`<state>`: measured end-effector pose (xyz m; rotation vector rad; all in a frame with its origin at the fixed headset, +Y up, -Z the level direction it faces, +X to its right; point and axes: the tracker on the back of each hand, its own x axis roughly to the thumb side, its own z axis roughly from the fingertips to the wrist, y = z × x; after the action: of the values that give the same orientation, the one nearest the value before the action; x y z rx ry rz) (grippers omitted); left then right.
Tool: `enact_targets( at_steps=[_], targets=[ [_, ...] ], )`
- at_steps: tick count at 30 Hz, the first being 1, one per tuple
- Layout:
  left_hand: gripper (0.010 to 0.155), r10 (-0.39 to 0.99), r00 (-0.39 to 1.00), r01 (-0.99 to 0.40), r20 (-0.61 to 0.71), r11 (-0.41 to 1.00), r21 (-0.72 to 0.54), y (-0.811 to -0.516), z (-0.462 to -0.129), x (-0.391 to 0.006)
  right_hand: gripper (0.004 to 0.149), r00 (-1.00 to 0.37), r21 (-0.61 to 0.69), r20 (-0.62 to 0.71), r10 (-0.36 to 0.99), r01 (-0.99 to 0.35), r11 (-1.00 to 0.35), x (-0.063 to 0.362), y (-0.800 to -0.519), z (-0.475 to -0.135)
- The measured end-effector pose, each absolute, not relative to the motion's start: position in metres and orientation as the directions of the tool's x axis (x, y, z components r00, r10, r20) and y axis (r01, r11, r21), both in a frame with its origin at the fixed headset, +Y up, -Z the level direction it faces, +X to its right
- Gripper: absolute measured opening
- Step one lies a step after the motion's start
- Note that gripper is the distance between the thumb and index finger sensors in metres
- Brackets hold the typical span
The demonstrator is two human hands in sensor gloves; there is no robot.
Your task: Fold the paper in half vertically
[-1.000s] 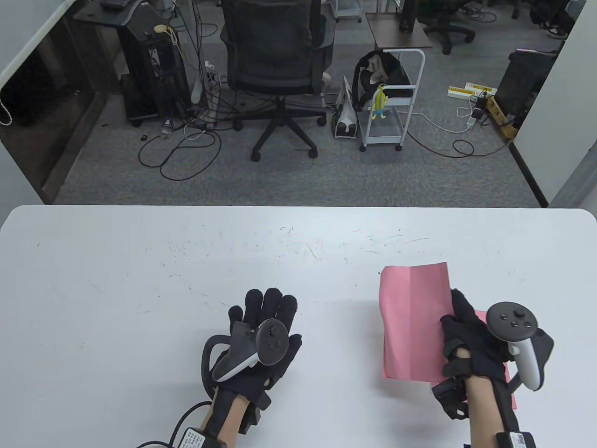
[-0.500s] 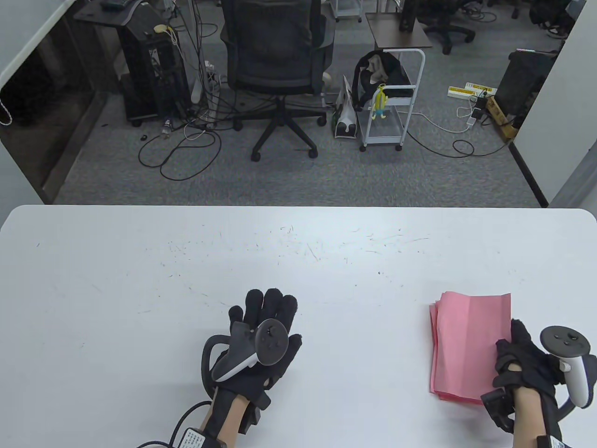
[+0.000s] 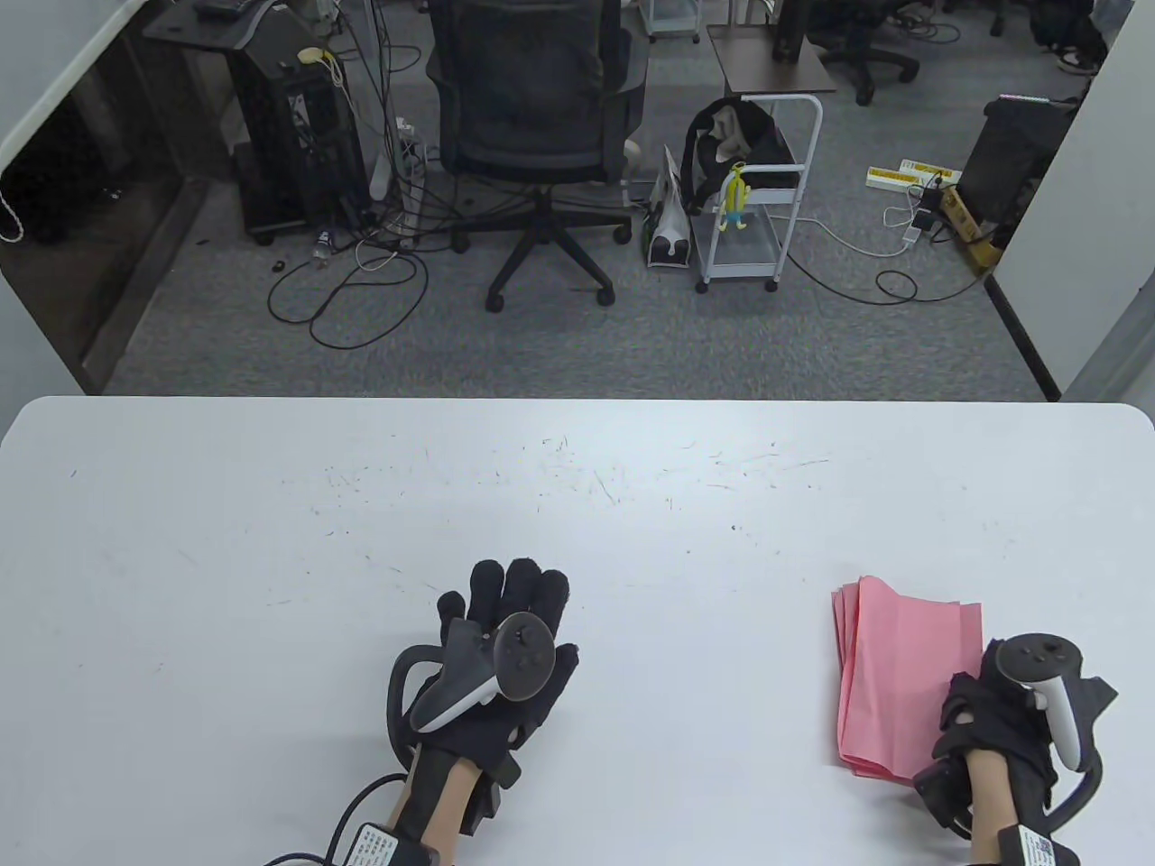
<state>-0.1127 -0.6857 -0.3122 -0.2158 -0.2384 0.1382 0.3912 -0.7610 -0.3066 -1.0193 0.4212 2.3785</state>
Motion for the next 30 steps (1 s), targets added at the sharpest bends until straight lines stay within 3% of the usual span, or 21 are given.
enact_targets(
  at_steps=[6,9,17,23,30],
  targets=[
    [0.077,0.160,0.964,-0.108,0.213,0.965,-0.240,-0.688,-0.314,-0.114,0.073,-0.706,0.158,-0.682,0.190,-0.396,-0.905,0.361,-0.736,-0.314],
    [0.077,0.155,0.965,-0.103,0.211,0.966,-0.236,-0.687,-0.313,-0.114,0.073,-0.783,0.156,-0.591,0.195,-0.348,-0.924,0.332,-0.716,-0.318],
    [0.077,0.135,0.970,-0.088,0.204,0.971,-0.222,-0.687,-0.313,-0.114,0.073,-0.881,0.121,-0.289,0.376,-0.423,-0.898,0.235,-0.667,-0.322],
    [0.077,0.123,0.974,-0.081,0.190,0.974,-0.213,-0.688,-0.315,-0.116,0.074,-0.849,0.201,-0.141,0.509,-0.528,-0.825,0.162,-0.665,-0.327],
    [0.077,0.133,0.976,-0.095,0.173,0.973,-0.213,-0.687,-0.316,-0.122,0.074,-0.923,0.207,0.019,0.383,-0.371,-0.905,0.090,-0.677,-0.313]
  ],
)
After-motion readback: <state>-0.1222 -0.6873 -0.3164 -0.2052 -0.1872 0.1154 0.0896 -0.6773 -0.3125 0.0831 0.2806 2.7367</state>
